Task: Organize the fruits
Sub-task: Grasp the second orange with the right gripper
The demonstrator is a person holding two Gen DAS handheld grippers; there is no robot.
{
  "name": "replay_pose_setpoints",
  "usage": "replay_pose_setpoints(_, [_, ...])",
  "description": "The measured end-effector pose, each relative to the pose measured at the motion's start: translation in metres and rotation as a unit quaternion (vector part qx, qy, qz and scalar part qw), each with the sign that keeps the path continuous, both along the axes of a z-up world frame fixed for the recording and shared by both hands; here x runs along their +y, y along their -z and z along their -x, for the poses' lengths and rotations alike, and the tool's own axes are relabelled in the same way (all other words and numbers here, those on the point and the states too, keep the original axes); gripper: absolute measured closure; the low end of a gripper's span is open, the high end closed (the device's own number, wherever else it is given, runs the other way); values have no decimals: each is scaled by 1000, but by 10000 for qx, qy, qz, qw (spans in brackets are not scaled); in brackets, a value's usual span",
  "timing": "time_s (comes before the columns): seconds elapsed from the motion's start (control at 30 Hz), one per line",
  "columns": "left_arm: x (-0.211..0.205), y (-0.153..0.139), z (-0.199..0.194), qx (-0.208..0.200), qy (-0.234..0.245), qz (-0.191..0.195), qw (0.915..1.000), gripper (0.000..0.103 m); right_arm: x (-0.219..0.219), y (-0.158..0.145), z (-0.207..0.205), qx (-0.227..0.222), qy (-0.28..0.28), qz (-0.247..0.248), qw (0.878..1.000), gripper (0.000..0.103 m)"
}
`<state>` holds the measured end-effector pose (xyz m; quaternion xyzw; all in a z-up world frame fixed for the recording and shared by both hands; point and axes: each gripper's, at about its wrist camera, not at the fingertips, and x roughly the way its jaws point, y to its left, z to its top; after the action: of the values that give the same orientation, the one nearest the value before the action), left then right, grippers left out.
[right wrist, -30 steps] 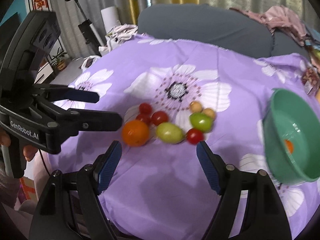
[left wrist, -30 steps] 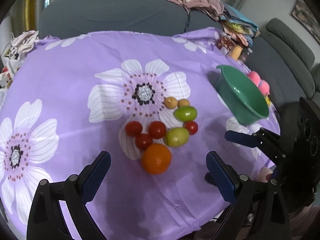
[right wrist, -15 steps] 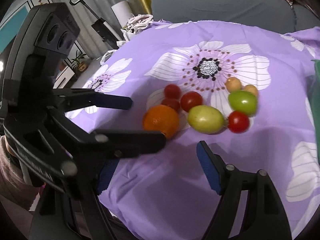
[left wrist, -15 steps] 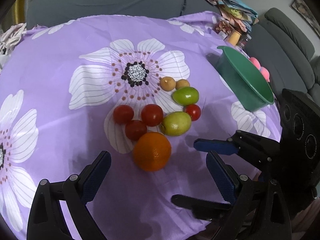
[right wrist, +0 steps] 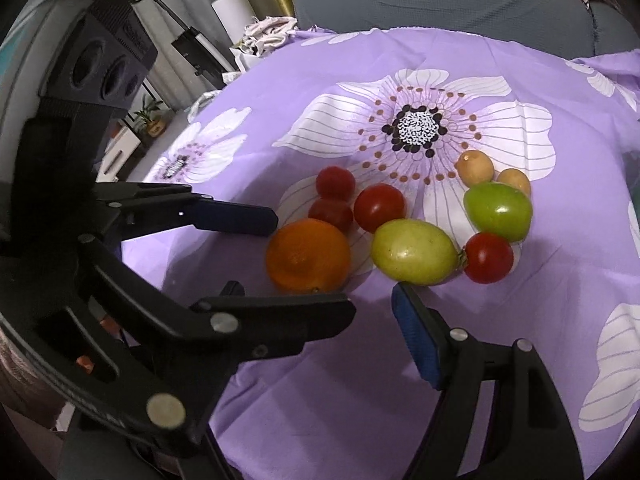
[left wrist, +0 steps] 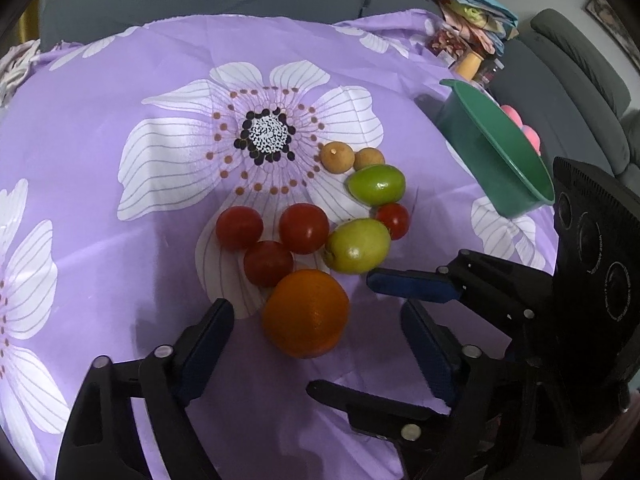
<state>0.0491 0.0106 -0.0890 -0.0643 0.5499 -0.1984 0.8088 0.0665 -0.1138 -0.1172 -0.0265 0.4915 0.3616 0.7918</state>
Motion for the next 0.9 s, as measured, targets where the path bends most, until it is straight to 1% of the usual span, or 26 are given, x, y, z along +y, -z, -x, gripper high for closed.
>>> replay_pose_setpoints(0.1, [1,2,-1,35,5,8,10000,20,4,1,-2,-23,-56,97,9999,31])
replay_pose_setpoints(0.13, [1,2,-1,44,12,17,10000,24,5,2,-2,-17,-76,112,9999,32])
replay_pose_setpoints(0.17, [2,3,-2,71,25,28,10000,32,6,2,-3,-19,-91,121,9999,34])
replay_pose_setpoints(0.2, [2,4,-3,94,36,49,9999,34,7,3,-4,-18,-109,141,9998,35])
replay_pose_setpoints(0.27, [2,5,-3,110,38,40,9999,34,10,4,-6,-15,-129,181,9998,38])
replay_pose_setpoints(0.33, [2,5,-4,133,50,60,9999,40,11,4,-7,-12,-144,191,9997,40])
replay_pose_setpoints(0.47, [3,6,-5,156,65,78,9998,44,11,4,-8,-5,-164,215,9996,43])
replay_pose_setpoints(0.53, [3,7,-5,182,61,70,9998,50,11,5,-8,-4,-168,220,9996,44])
replay_pose_setpoints(0.67, [4,10,-6,222,31,75,9997,54,12,5,-9,-16,-197,233,9995,48])
replay_pose_setpoints(0.8, [4,10,-6,222,33,67,9997,57,12,6,-9,-7,-239,214,9995,56])
replay_pose_setpoints(0.9, [5,10,-6,219,28,74,9997,57,13,6,-9,-40,-242,240,9994,56])
